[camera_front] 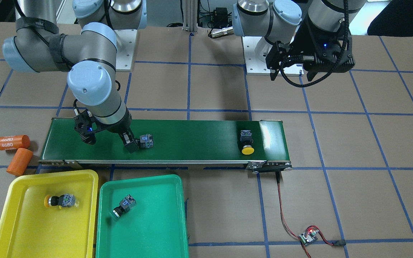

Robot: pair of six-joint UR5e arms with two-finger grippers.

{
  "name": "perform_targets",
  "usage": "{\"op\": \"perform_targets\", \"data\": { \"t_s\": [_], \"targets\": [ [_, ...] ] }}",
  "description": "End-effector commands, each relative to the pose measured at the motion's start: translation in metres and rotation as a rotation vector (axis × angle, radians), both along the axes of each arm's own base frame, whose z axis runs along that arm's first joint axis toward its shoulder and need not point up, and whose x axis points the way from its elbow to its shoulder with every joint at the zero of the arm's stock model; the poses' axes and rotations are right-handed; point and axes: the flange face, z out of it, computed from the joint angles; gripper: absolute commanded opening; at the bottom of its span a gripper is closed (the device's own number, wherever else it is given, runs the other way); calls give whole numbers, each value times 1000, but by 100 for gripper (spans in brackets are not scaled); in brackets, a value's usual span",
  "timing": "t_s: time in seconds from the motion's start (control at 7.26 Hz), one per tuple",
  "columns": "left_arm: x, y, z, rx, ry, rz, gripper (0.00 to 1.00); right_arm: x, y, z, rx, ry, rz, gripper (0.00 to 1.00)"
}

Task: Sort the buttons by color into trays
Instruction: 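Grasp the green-capped button on the belt with the right gripper while the left withdraws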

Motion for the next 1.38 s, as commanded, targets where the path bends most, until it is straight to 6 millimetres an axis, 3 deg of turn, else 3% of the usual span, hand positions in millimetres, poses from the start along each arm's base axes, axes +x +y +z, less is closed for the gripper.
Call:
{"op": "perform_targets", "data": {
  "t_s": [0.0,0.28,0.55,0.96,1.1,1.24],
  "targets": [
    [0,8,9,-17,-1,1,100,2,-4,-7,-3,0,3,100],
    [-1,7,10,-23,2,1,100,2,-6,-18,10,6,5,100],
    [-1,7,15,-41,3,1,100,1,-7,-17,7,7,5,4],
    [0,11,16,-44,-2,-9,100,1,-11,-4,-21,7,-4,0],
    [1,10,16,-46,0,-8,100,0,-24,9,-60,5,-9,0],
    [2,9,15,-43,-2,-9,100,2,-50,30,-117,-10,-10,0]
  ]
}}
